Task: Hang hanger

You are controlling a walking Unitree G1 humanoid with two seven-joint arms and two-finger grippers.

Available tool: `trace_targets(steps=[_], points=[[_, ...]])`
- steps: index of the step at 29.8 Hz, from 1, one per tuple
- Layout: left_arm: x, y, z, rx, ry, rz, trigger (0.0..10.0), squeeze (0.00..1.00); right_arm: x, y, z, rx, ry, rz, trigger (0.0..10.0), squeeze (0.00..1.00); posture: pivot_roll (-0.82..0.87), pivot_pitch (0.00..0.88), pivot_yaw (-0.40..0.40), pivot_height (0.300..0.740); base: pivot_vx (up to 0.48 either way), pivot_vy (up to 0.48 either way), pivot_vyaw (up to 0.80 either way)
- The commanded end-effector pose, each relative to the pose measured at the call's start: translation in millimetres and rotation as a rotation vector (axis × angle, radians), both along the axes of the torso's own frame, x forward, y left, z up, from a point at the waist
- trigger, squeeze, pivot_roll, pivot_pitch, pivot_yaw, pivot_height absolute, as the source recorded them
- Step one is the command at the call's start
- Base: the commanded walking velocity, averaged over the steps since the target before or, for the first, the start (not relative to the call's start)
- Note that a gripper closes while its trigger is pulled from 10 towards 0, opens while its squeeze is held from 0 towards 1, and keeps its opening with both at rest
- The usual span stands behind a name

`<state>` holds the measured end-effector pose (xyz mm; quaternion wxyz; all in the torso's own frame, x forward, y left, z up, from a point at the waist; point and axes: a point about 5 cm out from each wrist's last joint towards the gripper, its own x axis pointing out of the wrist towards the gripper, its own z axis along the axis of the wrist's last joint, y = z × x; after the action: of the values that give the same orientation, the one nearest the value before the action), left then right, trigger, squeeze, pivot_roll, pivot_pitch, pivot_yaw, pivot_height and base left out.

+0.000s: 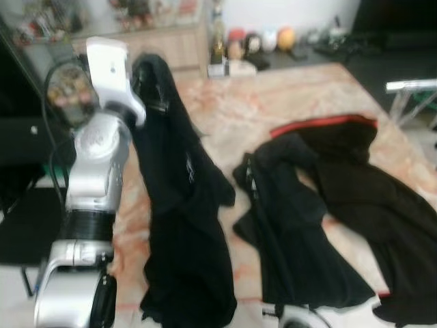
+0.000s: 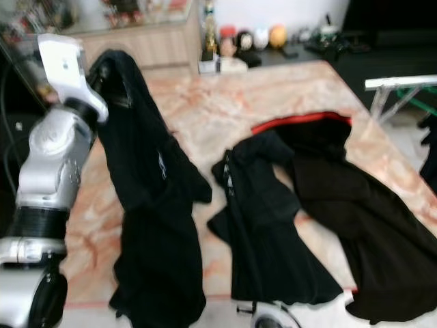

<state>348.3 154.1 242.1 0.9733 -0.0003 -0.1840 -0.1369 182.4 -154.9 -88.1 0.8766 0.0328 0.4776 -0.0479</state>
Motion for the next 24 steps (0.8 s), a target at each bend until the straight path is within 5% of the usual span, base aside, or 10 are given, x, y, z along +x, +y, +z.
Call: trace_targets(steps=[1,2,9,15,16,17,24], points=[[-5.3,12.0,0,-0.002,0.0,0.025,10.0,0.0,2.1,4.5,1,0.005,-0.009,0.009,10.0,0.0,0.06,0.0,0.095,0.74,0.0,0.0,0.0],[-15.9,12.1,-22,0.016,0.07,0.007,10.0,0.0,1.7,4.7,1,0.007,-0.009,0.008,10.0,0.0,0.05,0.0,0.096,0.74,0.0,0.0,0.0],[-51.4,9.6,-73,0.097,0.282,-0.113,10.0,0.0,0.2,5.1,0,0.009,-0.006,0.014,10.0,0.0,0.06,0.0,0.094,0.74,0.0,0.0,0.0],[-65.5,-3.7,-88,0.16,0.349,-0.204,10.0,0.0,-0.8,5.5,0,0.012,-0.004,0.021,10.0,0.0,0.06,0.0,0.09,0.74,0.0,0.0,0.0],[-66.6,-5.6,-90,0.16,0.357,-0.213,10.0,0.4,-1.0,5.6,-1,0.012,-0.003,0.022,10.0,0.0,0.06,0.0,0.091,0.74,0.0,0.0,0.0],[-68.2,-7.3,-90,0.157,0.364,-0.224,10.0,1.0,-1.1,5.5,-1,0.012,-0.003,0.024,10.0,0.0,0.06,0.0,0.091,0.74,0.0,0.0,0.0],[-76.1,-10.6,-90,0.187,0.389,-0.291,10.0,1.0,-2.2,4.9,-1,0.011,-0.002,0.018,10.0,0.0,0.05,0.0,0.09,0.74,0.0,0.0,0.0]])
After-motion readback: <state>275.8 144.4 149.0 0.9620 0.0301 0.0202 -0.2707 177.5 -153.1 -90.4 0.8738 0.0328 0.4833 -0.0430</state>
